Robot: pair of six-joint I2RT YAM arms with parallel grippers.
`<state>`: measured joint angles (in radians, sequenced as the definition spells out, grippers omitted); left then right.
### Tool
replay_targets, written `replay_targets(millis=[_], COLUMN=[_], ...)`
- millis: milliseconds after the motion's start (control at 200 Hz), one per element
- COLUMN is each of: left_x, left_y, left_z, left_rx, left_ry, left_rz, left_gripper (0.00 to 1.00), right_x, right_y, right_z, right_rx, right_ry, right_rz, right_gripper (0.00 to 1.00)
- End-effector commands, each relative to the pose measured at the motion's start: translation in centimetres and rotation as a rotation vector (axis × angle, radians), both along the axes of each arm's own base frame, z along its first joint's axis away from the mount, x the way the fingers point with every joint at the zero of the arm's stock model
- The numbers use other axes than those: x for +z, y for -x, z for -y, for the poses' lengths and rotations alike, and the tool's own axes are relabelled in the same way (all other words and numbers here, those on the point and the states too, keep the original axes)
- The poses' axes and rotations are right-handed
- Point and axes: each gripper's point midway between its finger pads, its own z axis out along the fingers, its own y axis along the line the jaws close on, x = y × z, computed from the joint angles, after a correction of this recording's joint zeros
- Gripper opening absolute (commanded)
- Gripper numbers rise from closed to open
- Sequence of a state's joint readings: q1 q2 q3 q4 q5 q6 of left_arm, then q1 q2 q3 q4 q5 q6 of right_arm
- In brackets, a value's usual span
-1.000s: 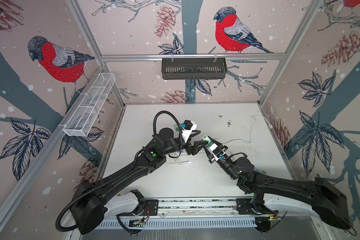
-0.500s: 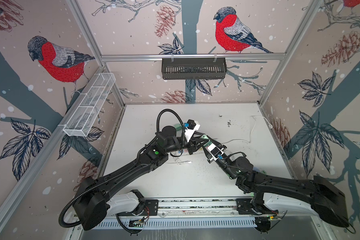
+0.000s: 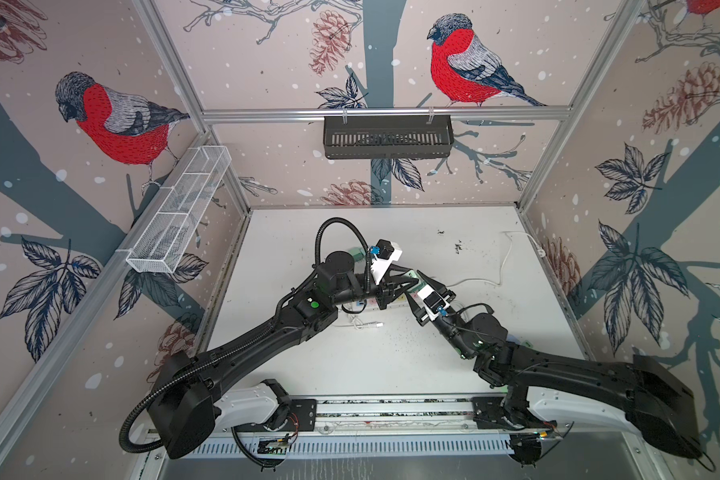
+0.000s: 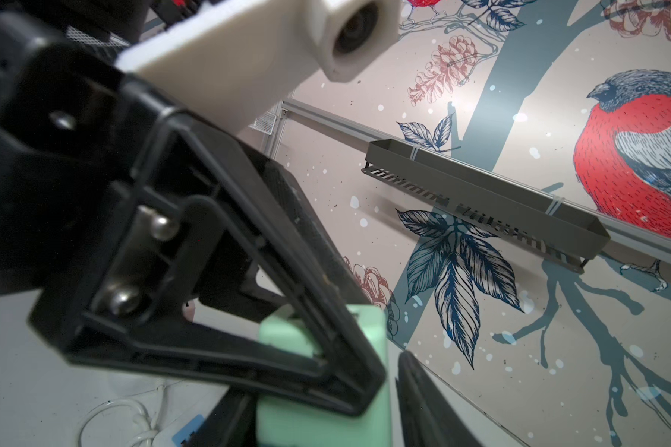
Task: Insert the plug
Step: 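Close the left gripper on the light-green adapter while the right gripper holds it, then open the right gripper and draw it back while the left gripper holds the adapter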
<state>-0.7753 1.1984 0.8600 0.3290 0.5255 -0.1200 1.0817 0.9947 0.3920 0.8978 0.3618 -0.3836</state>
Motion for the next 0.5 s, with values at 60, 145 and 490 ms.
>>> replay_targets(millis=[60,145,490], left_x=[-0.1,0.0,-3.0], left_y=[-1.9,-2.5,-3.2], left_z=[-2.0,-2.9,-1.9], left_rx=[0.166,0.23,0.184], left_ry=[-0.007,-0.001,-0.151], left_rz=[0.075,0.099,0.21], left_gripper=[0.0,0.0,0.0], right_x=[-1.0,-2.1,-2.8], right_y=[0.1,1.4,-1.4], right_z=[2.2,2.6,13.2], right_rx=[-0.017,0.04,-0.225], right_ry=[-0.079,-0.067,-0.399], right_rz=[-0.084,-0.093,-0.179], right_gripper=[0.78,1.0,1.0])
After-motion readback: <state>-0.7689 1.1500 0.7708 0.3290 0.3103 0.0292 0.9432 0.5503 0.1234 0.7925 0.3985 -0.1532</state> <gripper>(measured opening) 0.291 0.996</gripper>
